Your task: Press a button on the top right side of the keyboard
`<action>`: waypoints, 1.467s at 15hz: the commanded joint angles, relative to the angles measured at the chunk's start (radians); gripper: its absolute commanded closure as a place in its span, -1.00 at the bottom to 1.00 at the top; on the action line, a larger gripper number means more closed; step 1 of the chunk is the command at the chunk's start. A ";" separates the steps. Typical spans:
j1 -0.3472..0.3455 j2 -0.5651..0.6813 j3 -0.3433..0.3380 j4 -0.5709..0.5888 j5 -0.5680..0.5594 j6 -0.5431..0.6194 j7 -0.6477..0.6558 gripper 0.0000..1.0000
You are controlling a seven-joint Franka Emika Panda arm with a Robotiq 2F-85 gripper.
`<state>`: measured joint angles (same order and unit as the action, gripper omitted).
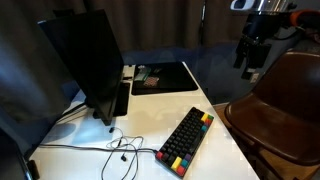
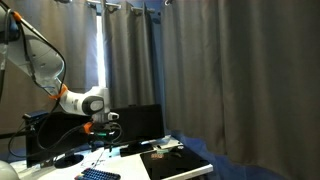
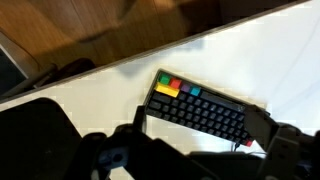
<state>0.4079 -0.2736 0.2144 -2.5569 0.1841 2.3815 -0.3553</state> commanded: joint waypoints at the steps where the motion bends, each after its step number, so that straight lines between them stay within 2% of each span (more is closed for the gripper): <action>1: -0.007 -0.004 0.002 0.002 0.002 -0.003 -0.003 -1.00; 6: -0.008 0.012 0.013 0.009 -0.007 0.024 0.021 -1.00; 10: 0.002 0.166 0.059 0.071 0.005 0.183 0.098 -1.00; 13: -0.012 0.281 0.102 0.115 -0.052 0.302 0.193 -1.00; 18: -0.014 0.468 0.116 0.222 -0.114 0.360 0.276 -1.00; 19: -0.011 0.496 0.110 0.241 -0.138 0.365 0.297 -0.50; 20: -0.003 0.521 0.099 0.257 -0.175 0.373 0.325 -0.47; 22: 0.010 0.569 0.081 0.291 -0.230 0.379 0.366 -0.18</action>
<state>0.4078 0.2121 0.3104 -2.3348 0.0344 2.7446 -0.0653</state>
